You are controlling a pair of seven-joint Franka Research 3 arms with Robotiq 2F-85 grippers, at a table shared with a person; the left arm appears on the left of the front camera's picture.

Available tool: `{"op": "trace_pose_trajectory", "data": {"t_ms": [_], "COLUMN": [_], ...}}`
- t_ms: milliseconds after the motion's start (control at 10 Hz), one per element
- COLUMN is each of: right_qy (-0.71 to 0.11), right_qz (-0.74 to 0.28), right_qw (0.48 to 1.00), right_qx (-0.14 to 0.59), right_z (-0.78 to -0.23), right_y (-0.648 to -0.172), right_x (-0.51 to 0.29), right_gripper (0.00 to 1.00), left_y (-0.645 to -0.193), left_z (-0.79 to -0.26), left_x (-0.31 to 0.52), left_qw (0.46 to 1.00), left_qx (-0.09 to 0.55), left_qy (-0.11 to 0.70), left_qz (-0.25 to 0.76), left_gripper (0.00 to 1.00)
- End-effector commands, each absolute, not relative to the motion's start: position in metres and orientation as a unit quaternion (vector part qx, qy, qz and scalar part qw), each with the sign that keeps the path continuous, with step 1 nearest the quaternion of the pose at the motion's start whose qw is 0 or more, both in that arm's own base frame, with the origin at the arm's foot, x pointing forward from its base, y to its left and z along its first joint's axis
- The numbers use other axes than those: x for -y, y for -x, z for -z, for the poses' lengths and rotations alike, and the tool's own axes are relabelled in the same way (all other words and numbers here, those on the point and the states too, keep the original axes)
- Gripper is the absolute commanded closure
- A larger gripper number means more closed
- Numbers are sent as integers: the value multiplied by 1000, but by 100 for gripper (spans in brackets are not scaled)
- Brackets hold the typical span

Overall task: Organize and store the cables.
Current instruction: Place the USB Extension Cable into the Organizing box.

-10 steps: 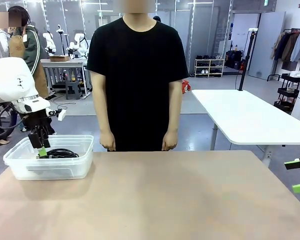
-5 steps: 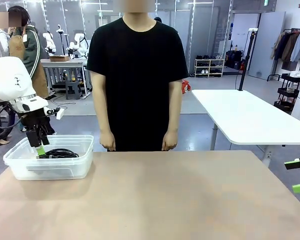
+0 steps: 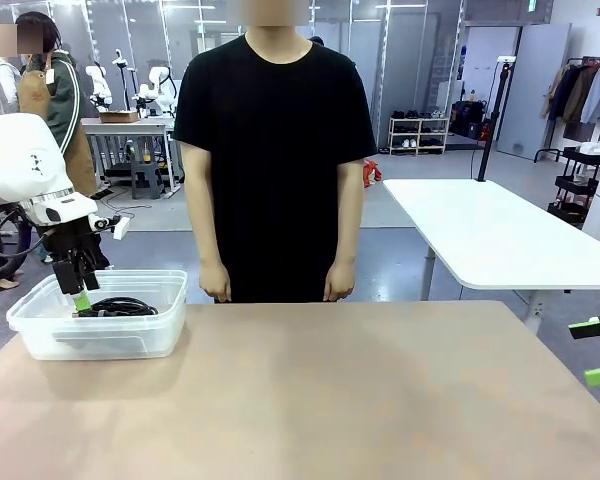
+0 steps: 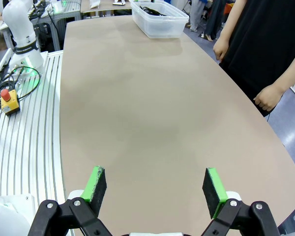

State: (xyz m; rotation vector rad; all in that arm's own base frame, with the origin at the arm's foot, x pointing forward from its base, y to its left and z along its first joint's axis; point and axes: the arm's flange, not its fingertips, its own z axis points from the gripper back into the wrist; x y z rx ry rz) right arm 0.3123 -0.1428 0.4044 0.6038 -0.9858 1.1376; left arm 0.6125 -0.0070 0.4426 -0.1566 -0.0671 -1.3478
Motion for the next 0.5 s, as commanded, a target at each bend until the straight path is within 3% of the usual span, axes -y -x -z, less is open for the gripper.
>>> {"op": "trace_pose_trajectory", "data": {"t_ms": [0,400], "right_qy": [-273,-273], "right_qz": [-504,-504], "right_qw": [689,689], "right_qx": [444,444], "right_z": [-406,-406], "right_y": [-313,-313], "right_x": [142,142], "right_gripper": [0,0], "left_y": [-612,-612], "left_z": [-443,-443], "left_x": [7,7], "left_qw": [779,779], "left_qx": [28,28], "left_qy": [69,69], "left_qz": [623,623], "left_gripper": [0,0]}}
